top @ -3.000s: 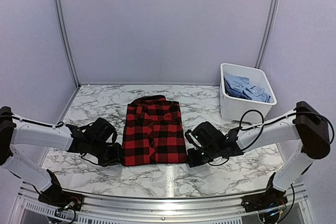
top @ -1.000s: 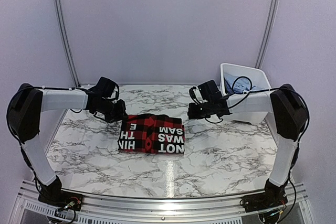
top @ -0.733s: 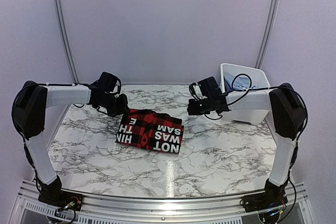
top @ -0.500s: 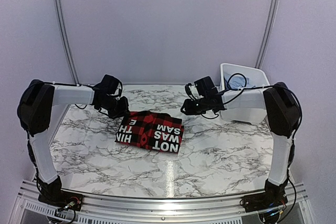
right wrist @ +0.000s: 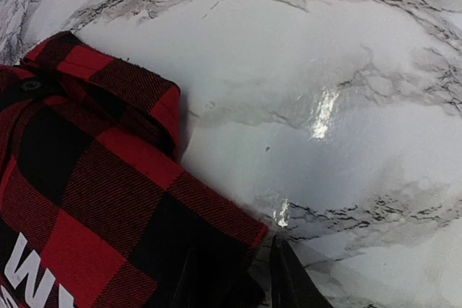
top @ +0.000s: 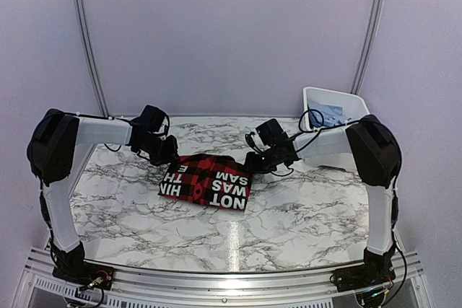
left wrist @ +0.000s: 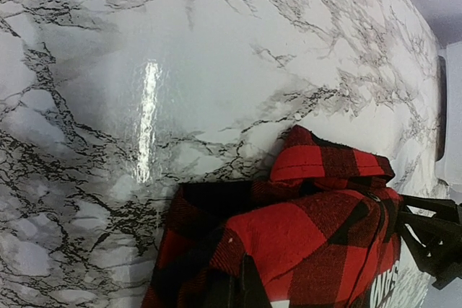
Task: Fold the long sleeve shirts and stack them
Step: Fold the 2/3-rectangle-folded shirt at the center of the board.
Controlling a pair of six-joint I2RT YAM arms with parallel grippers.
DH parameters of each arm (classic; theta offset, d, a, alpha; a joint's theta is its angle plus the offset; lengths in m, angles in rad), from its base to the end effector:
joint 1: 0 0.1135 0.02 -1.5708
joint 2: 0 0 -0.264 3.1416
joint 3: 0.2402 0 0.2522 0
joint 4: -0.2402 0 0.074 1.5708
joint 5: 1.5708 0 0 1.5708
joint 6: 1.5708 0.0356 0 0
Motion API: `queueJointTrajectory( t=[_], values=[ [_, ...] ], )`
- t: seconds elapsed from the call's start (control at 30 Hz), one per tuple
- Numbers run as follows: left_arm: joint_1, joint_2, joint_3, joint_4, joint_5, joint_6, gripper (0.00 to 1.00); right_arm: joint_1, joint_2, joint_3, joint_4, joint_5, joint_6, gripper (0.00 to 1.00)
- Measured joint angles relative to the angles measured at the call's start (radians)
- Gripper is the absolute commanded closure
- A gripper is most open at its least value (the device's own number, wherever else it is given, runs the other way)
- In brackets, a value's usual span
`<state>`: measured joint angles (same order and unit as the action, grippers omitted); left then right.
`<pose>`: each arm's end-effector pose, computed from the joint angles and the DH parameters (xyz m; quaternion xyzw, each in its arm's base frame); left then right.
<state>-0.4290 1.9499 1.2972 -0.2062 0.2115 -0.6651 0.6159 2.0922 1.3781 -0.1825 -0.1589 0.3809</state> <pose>0.3787 -0.1814 0.1753 -0.0732 0.9299 -0.2648 0.2445 0.3592 0.2611 0.1421 -0.1363 0.9312 0.2234 0.2538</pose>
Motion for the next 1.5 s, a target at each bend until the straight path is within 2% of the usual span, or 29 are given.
queueJointTrajectory(
  t=[0.13,0.2,0.37,0.6,0.9,1.07,1.13,1.2,1.33,1.37,1.43,1.5],
  values=[
    [0.000,0.000,0.004,0.000,0.002,0.000,1.00,0.005,0.004,0.000,-0.011,0.013,0.014,0.70],
    [0.000,0.002,0.008,0.000,0.003,0.000,1.00,0.008,0.004,0.000,-0.011,0.014,0.016,0.74],
    [-0.001,0.010,0.016,0.000,0.008,0.000,1.00,0.012,0.010,0.019,-0.012,0.015,0.020,1.00],
    [-0.013,0.007,0.016,0.000,0.005,0.000,1.00,0.039,-0.003,0.034,-0.035,0.079,0.026,1.00],
    [-0.032,-0.058,0.013,0.000,-0.007,0.011,1.00,0.088,-0.240,-0.069,-0.076,0.216,0.038,1.00],
    [-0.035,0.004,0.085,-0.004,0.002,0.031,1.00,0.070,-0.250,-0.107,-0.065,0.263,0.045,1.00],
    [-0.035,0.058,0.140,-0.001,0.010,0.044,0.94,0.052,-0.230,-0.134,-0.053,0.272,0.051,1.00],
    [-0.037,0.111,0.183,0.000,0.025,0.057,0.83,0.033,-0.204,-0.151,-0.046,0.270,0.056,1.00],
    [-0.041,0.162,0.218,-0.006,0.024,0.079,0.46,0.000,-0.156,-0.153,-0.047,0.274,0.060,0.94],
    [-0.039,0.162,0.219,-0.010,0.021,0.084,0.40,-0.005,-0.155,-0.153,-0.051,0.274,0.061,0.89],
    [-0.034,0.157,0.225,-0.013,0.012,0.095,0.31,-0.010,-0.157,-0.150,-0.057,0.278,0.060,0.73],
    [-0.025,0.142,0.224,-0.017,0.003,0.103,0.29,-0.008,-0.163,-0.149,-0.066,0.284,0.057,0.63]
  ],
)
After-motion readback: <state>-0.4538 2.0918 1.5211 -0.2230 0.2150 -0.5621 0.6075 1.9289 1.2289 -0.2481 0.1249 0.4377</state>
